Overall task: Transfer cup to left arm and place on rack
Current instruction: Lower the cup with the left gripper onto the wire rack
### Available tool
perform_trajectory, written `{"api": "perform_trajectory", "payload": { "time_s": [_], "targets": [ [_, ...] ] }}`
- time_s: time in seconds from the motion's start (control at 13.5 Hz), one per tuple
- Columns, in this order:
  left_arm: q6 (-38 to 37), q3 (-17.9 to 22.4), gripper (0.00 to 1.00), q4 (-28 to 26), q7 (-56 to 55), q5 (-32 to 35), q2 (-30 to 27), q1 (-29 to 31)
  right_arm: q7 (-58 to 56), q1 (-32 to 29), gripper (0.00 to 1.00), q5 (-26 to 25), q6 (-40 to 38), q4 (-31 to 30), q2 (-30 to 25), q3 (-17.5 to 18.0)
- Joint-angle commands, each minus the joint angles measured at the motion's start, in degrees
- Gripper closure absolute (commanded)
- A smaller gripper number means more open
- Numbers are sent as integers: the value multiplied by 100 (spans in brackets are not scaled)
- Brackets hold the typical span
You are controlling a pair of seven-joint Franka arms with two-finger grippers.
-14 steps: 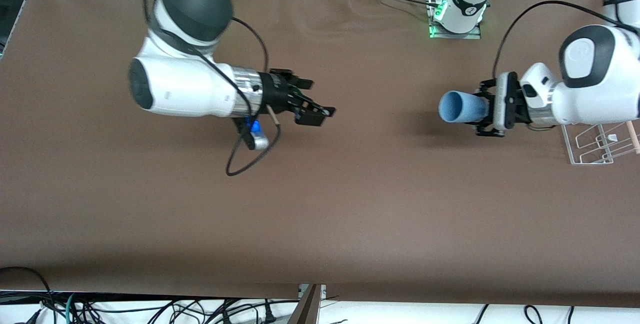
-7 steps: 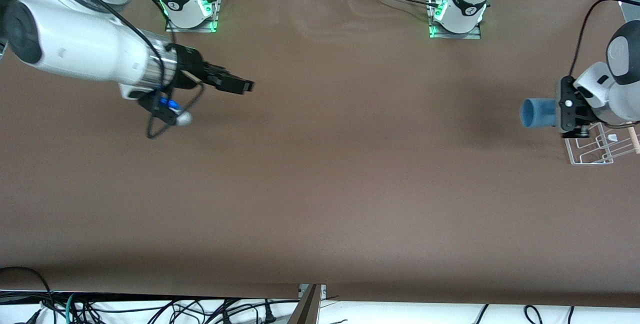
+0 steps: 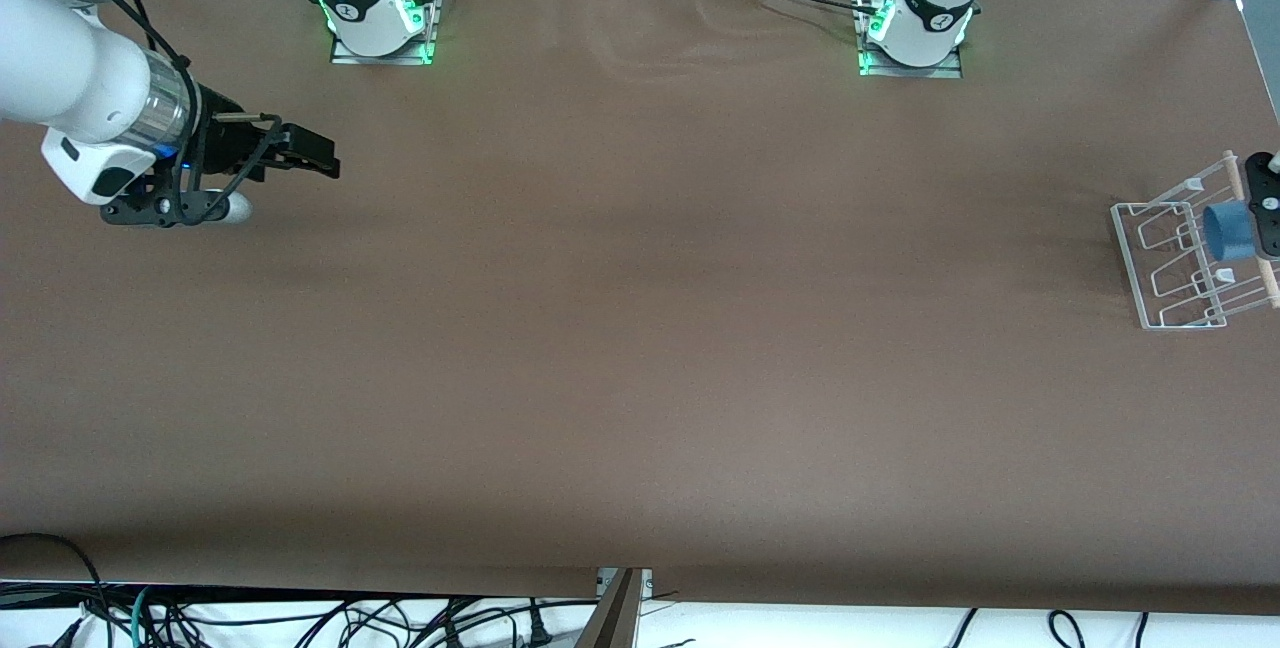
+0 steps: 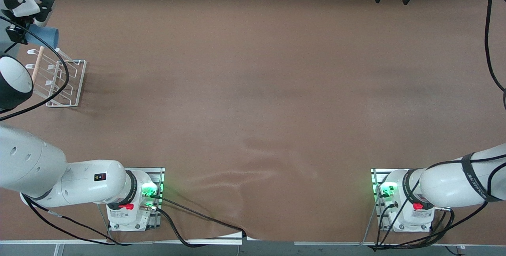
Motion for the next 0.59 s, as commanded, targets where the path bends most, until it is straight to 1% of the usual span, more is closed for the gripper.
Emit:
{"api": "perform_trajectory", "payload": {
  "time_s": [0.0,0.15,0.3,0.37,0.52],
  "targets": [
    [373,-24,94,-147,-424,945,170,36,-404,25,0,-459,370,-587,-519,42],
    [445,-33,94,-305,-960,1789,152,36,-730,16,0,-477,538,-711,-582,16],
    [672,-33,96,-516,-1374,2326,126,36,-801,16,0,-512,574,-659,-530,-46],
    [830,-42,95,-630,-1584,2607,100,36,-827,7,0,-556,539,-598,-477,-90],
    [972,-112,96,-823,-2120,3188,82,27,-801,-2,0,-574,513,-222,-284,-143]
  ]
}}
